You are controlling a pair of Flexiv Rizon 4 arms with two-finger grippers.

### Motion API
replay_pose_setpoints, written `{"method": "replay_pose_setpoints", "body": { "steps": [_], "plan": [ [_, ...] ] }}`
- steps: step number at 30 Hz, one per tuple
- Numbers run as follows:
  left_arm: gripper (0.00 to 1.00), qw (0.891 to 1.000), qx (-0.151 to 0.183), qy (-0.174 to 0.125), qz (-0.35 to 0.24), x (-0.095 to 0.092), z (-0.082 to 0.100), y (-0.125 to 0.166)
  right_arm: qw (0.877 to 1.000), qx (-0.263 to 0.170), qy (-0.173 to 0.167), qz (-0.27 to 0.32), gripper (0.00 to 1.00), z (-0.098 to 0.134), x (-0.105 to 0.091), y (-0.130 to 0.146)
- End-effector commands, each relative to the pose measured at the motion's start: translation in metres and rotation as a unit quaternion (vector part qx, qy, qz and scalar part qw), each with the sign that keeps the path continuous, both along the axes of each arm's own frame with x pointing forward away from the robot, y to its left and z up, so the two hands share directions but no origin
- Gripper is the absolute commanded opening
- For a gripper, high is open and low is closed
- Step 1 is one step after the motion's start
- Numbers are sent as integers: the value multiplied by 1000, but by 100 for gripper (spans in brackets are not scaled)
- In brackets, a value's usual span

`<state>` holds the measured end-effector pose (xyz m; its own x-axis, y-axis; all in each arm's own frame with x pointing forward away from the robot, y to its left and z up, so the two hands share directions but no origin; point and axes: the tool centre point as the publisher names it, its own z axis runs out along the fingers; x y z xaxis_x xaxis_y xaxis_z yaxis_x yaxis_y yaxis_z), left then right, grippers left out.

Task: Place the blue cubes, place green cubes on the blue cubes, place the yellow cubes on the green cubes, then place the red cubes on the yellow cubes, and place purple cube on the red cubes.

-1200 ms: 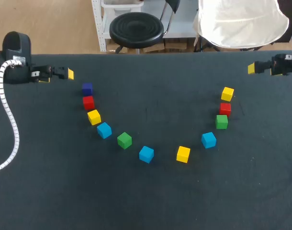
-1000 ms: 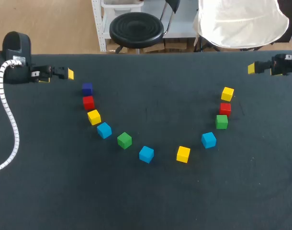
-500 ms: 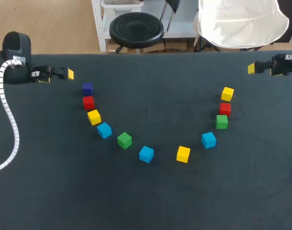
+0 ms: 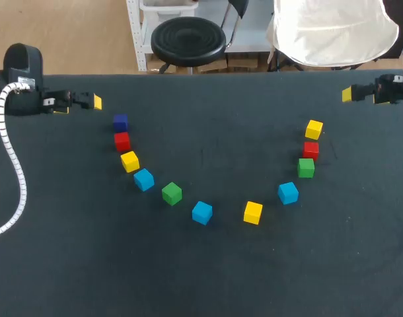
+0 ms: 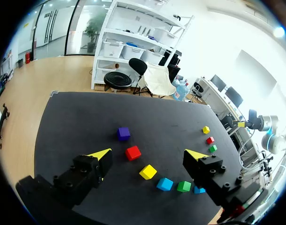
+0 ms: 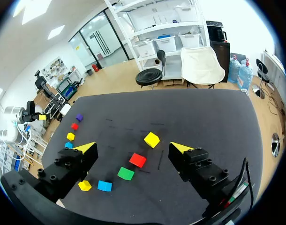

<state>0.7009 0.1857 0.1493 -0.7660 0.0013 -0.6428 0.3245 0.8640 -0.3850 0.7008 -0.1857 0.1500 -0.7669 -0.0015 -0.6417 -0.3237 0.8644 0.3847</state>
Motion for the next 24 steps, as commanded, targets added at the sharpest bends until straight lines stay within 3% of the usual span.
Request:
{"method": "replay_pose_setpoints", "body": {
  "steps": [1, 4, 6, 8, 13, 16, 19, 24],
  "plan": [
    [100, 1000, 2, 2, 1, 0, 1, -1, 1000, -1, 0, -2, 100, 0, -1, 1],
    [100, 1000, 2, 2, 1, 0, 1, -1, 1000, -1, 0, -2, 100, 0, -1, 1],
    [100, 997, -14, -48, -56, -7, 12, -7, 1000, -1, 0, -2, 100, 0, -1, 1],
    [100, 992, 12, -91, -89, -15, 15, -13, 1000, -1, 0, -2, 100, 0, -1, 1],
    [100, 987, 33, -102, -123, -26, 8, -19, 1000, -1, 0, -2, 100, 0, -1, 1],
    [100, 981, 23, -112, -158, -32, 3, -17, 1000, -1, 0, -2, 100, 0, -1, 1],
    [100, 965, 12, -133, -225, -39, 4, -15, 1000, -1, 0, -2, 100, 0, -1, 1],
    [100, 916, 20, -151, -372, -49, 11, -11, 1000, -1, 0, -2, 100, 0, -1, 1]
  ]
}}
